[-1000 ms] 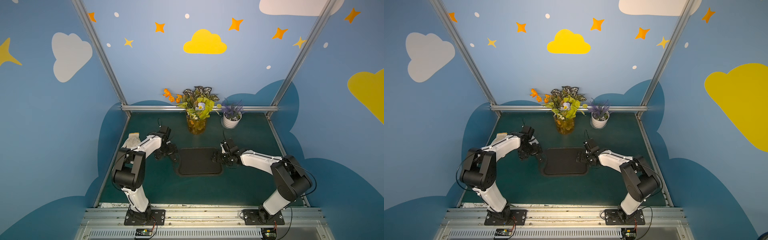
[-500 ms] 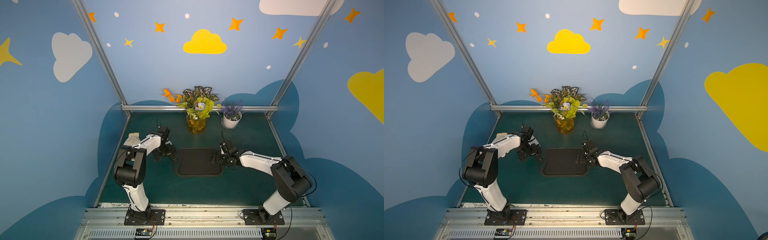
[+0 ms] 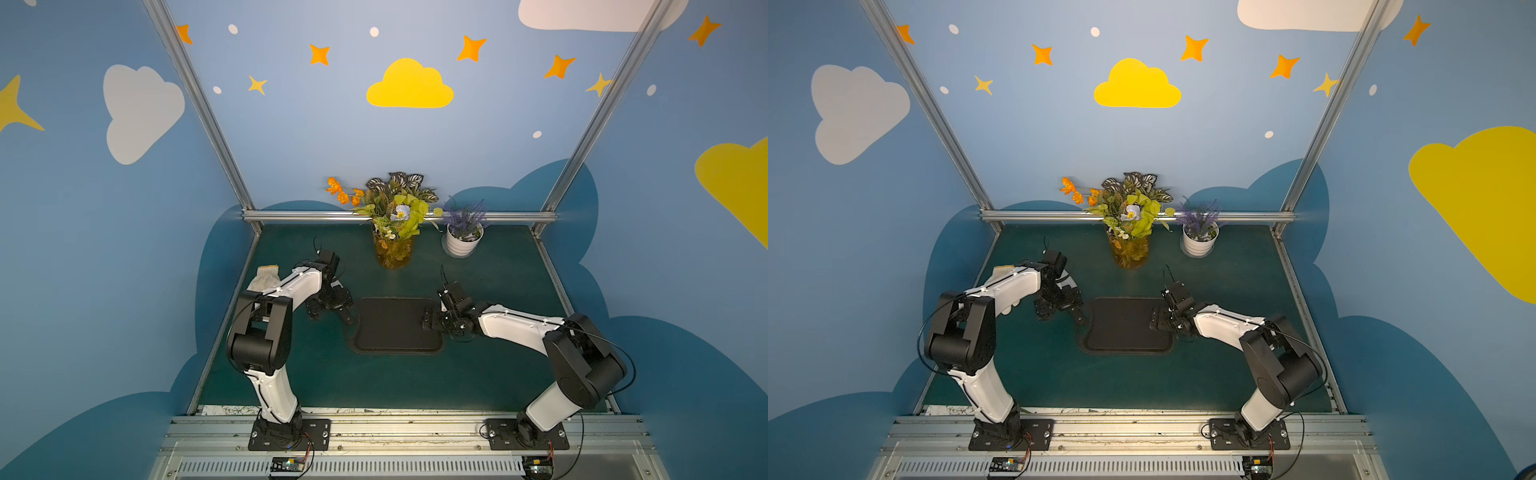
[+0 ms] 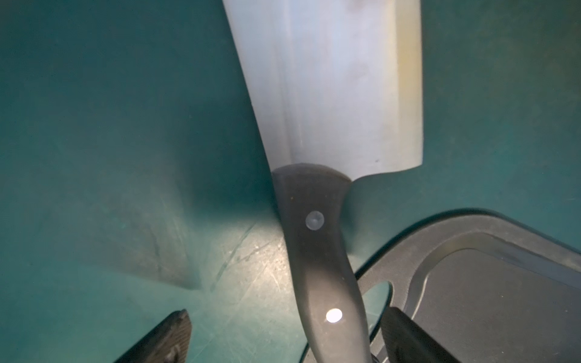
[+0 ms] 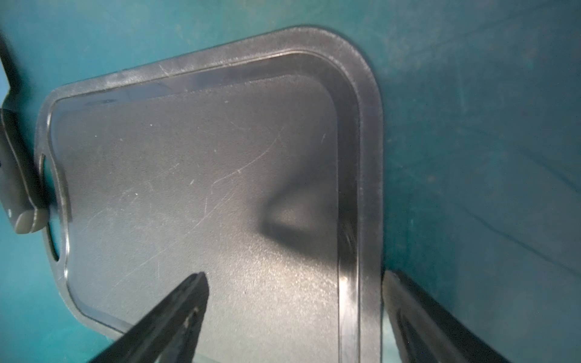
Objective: Align the knife with the edge of the cutting board
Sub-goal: Pick up the knife at the center of the board.
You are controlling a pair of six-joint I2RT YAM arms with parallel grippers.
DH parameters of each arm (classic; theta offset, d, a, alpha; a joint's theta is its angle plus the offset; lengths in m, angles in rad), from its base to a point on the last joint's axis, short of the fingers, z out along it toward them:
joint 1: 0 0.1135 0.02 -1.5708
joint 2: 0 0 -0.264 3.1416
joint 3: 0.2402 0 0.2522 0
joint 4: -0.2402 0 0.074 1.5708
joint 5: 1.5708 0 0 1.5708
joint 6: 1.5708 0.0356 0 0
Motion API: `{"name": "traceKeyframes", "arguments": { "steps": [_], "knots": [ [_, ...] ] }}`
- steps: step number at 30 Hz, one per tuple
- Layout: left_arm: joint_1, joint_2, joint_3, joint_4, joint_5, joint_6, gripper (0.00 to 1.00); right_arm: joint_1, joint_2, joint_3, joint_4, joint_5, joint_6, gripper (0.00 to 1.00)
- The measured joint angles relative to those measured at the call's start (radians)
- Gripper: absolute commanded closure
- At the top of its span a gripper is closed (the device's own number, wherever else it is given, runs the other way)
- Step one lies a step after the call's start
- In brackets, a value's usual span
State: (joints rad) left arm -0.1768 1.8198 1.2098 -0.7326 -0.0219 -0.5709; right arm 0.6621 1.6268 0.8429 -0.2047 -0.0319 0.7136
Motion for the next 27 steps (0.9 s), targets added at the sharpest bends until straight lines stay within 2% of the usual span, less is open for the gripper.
{"name": "traceKeyframes", "arguments": {
  "steps": [4,16,27],
  "knots": [
    [0.000,0.007,0.014,-0.020,-0.006,0.006,0.02,0.005,-0.003,0.000,-0.002,0.002,0.003,0.02],
    [-0.033,0.107,0.186,-0.146,-0.076,0.013,0.05,0.010,-0.055,-0.008,-0.130,-0.015,0.006,0.02],
    [-0.048,0.231,0.325,-0.257,-0.117,-0.002,0.17,-0.005,-0.277,-0.047,-0.261,-0.008,-0.018,0.02]
  ]
}}
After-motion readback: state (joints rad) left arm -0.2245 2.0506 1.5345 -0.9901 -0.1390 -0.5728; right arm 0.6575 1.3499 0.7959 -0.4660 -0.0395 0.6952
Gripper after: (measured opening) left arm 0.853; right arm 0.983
